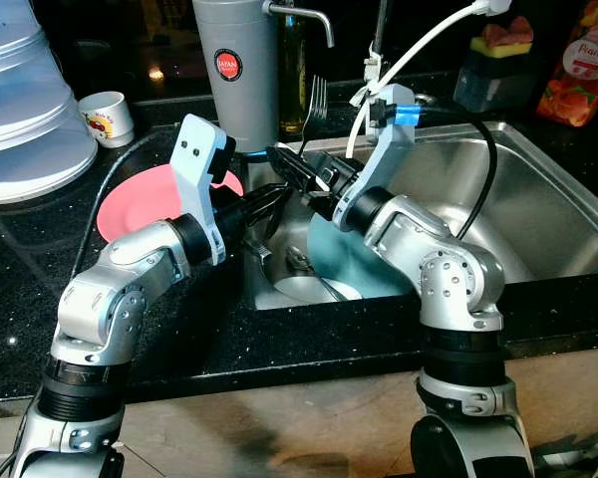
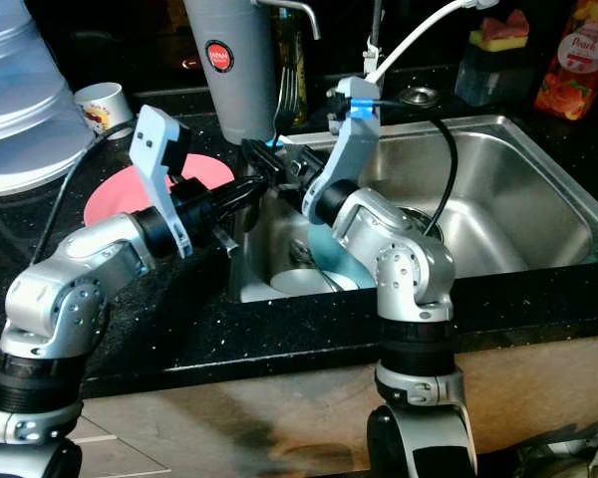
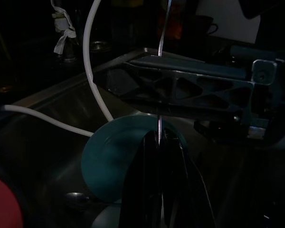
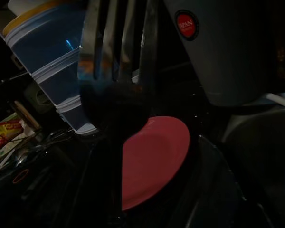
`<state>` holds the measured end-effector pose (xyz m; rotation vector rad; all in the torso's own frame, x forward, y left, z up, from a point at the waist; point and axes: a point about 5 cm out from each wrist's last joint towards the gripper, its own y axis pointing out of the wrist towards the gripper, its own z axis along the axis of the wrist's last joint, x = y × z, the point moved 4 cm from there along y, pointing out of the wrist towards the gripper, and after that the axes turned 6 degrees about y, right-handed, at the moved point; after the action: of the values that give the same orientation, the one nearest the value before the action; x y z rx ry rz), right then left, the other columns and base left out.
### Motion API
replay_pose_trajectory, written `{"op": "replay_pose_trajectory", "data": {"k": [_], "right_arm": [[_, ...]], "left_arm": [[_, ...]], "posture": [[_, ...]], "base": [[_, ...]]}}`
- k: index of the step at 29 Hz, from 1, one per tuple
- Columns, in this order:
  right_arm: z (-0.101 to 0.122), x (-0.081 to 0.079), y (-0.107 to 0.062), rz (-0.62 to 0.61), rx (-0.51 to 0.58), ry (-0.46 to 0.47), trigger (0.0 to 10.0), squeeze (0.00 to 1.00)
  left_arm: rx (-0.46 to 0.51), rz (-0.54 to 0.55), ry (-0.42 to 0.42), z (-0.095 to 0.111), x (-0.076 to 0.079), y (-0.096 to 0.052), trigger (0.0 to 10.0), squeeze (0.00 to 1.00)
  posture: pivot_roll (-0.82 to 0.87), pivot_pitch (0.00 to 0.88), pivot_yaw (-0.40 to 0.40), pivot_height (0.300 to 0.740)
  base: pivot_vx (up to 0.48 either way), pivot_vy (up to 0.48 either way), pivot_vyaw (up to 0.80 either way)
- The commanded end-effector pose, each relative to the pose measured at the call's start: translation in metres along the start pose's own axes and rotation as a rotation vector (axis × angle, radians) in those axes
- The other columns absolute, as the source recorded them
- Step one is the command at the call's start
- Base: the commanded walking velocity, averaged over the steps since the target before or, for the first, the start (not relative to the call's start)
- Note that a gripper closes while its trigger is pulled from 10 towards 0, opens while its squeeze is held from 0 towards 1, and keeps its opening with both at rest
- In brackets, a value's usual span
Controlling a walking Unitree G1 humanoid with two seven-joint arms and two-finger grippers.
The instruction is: Kitchen organization
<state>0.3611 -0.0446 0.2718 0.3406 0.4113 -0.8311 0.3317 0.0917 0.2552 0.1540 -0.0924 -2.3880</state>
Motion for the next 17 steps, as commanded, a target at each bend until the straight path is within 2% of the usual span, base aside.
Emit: {"op": "replay_pose_trajectory", "data": {"k": [1,17], "right_arm": [[0.0036,0.0004,0.0006,-0.002,0.019,0.014,0.0,0.00],[0.0094,0.0072,-0.0001,-0.033,0.058,0.031,0.0,0.00]], "left_arm": [[-0.007,-0.002,-0.003,-0.0016,0.0012,-0.0013,0.0,0.00],[-0.015,0.030,0.006,-0.0011,-0.0064,-0.0026,0.0,0.00]], "posture": [[0.02,0.028,0.068,0.740],[0.02,0.025,0.065,0.740]], "base": [[0.000,0.000,0.00],[0.000,0.000,0.00]]}}
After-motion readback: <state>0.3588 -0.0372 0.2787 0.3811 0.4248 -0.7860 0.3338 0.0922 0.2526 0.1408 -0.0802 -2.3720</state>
